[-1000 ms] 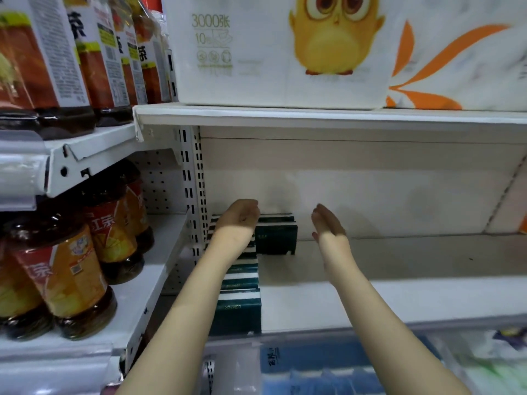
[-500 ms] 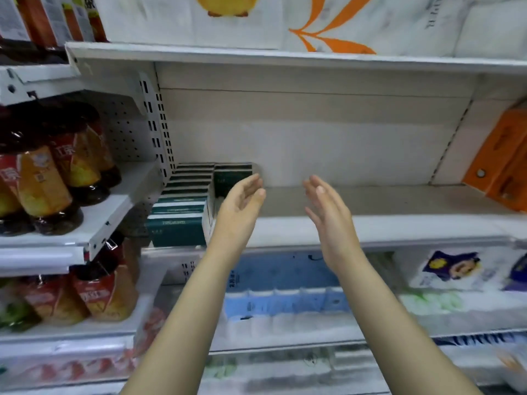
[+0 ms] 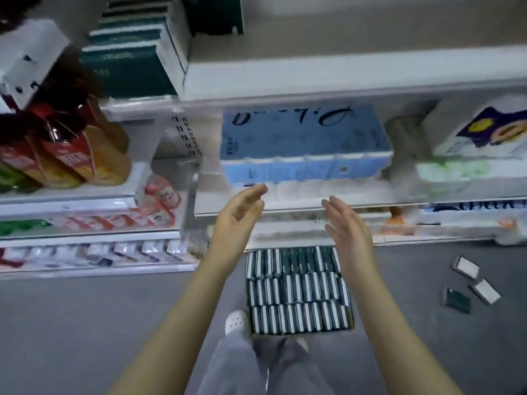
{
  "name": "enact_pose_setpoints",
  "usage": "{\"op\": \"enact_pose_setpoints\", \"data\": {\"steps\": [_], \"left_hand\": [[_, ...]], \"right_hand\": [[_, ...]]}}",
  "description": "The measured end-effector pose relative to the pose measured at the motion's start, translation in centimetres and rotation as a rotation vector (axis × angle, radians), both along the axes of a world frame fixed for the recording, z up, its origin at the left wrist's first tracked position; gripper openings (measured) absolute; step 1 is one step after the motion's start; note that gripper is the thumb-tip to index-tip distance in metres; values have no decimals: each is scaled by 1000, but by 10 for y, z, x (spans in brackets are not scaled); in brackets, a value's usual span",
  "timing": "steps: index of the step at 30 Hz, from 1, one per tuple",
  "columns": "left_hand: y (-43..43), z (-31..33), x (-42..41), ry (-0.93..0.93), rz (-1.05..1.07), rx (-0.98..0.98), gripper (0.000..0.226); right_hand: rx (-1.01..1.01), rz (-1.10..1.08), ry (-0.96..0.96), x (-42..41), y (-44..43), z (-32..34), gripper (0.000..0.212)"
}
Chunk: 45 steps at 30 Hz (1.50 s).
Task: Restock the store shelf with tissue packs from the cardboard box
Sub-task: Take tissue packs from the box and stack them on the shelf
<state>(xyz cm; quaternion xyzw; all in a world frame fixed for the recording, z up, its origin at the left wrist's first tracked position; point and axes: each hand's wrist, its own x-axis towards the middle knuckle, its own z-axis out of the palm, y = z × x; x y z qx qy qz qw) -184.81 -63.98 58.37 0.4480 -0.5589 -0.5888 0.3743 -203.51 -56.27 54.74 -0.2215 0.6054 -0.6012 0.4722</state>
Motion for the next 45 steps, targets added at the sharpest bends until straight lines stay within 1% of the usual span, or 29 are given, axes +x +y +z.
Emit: {"op": "enact_pose_setpoints", "data": {"steps": [5,6,8,9,12,15,18,21,22,23,26,28,31,33,35,37,39,43,45], "left_hand": [[4,-92,18,-95,-47,228,25],[4,-112,21,-116,-58,266,25],[5,-159,25,-160,-92,344,28],[7,-178,27,-178,-99,377,29],[15,-245,34,-216,-95,487,29],[25,-307,42,-250,-61,584,27],[38,-371,50,-279,-27,643,24],[51,-432,55,-293,29,722,23],[56,-450,56,-301,45,746,23],[60,-465,57,-294,60,768,23],[69,-494,57,-279,109,831,22],[77,-511,59,-291,102,869,22],[85,-525,62,-290,76,900,24],[88,-527,63,-287,72,911,25],[89,-529,62,-275,72,918,26],[88,-530,62,-273,76,918,26],[87,-532,61,-286,69,908,25],[82,-534,56,-302,59,908,21],[80,-536,54,-307,58,912,24]], "right_hand": [[225,11,-15,20,18,-81,21],[264,23,-12,25,19,-98,21],[371,44,7,34,23,-141,33],[416,56,20,38,25,-160,34],[558,136,51,51,30,-232,28],[680,198,63,63,33,-300,39],[799,225,76,68,34,-364,56],[875,260,55,68,35,-427,75],[907,276,56,68,34,-447,78],[940,297,60,68,34,-464,77],[988,362,135,72,32,-499,70],[983,458,216,76,33,-517,69],[994,603,348,80,36,-535,57],[985,597,408,80,37,-541,54],[970,540,387,80,36,-545,51],[974,546,371,76,37,-548,51],[966,610,400,72,36,-549,53],[996,733,393,66,32,-551,54],[993,788,460,64,30,-552,49]]}}
